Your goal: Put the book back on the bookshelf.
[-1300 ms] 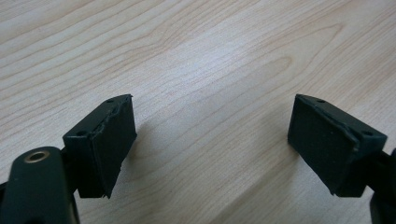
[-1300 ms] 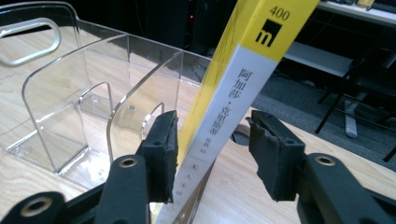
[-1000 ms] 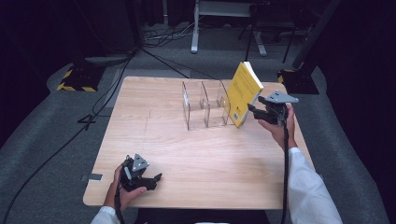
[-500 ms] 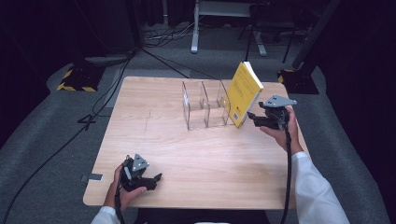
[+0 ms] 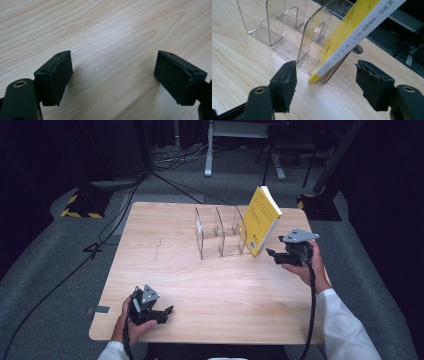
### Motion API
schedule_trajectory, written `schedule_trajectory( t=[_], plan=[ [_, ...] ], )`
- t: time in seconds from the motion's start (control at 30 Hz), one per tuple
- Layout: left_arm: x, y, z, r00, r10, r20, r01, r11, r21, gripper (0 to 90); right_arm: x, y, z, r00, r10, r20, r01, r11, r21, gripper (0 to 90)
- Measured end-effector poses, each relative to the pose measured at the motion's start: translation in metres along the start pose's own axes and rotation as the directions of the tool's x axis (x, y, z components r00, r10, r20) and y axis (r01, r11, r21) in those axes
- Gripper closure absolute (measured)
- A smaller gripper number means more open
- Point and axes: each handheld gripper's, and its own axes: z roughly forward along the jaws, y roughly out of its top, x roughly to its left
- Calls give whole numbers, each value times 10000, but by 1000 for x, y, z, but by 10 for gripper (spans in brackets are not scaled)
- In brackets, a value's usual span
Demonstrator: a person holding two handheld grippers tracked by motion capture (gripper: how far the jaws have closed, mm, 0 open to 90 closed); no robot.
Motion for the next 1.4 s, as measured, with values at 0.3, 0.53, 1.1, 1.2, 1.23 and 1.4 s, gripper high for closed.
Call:
schedule_trajectory(
  t=[0.3, 0.53, 1.1, 1.2, 1.23, 1.4],
  plan=[
    [0, 0, 0, 10000, 11, -11, -11, 10000, -5, 157, 12, -11, -8, 9984, -512, -253, 519, 9983, 275, 314],
    [0, 0, 0, 10000, 0, -2, 0, 10000, -3, 158, 23, -23, -11, 9958, -797, -458, 820, 9953, 513, 299],
    [0, 0, 0, 10000, -6, -1, 6, 10000, -8, 158, 40, -55, -23, 9931, -985, -634, 1026, 9926, 655, 294],
    [0, 0, 0, 10000, -4, 0, 4, 10000, -5, 158, 42, -62, -25, 9924, -1062, -615, 1104, 9914, 706, 294],
    [0, 0, 0, 10000, 1, -3, -1, 10000, -4, 158, 43, -64, -26, 9927, -1053, -594, 1096, 9913, 734, 294],
    [0, 0, 0, 10000, 3, -9, -3, 10000, -10, 158, 44, -75, -30, 9925, -1106, -526, 1144, 9905, 763, 294]
  ],
)
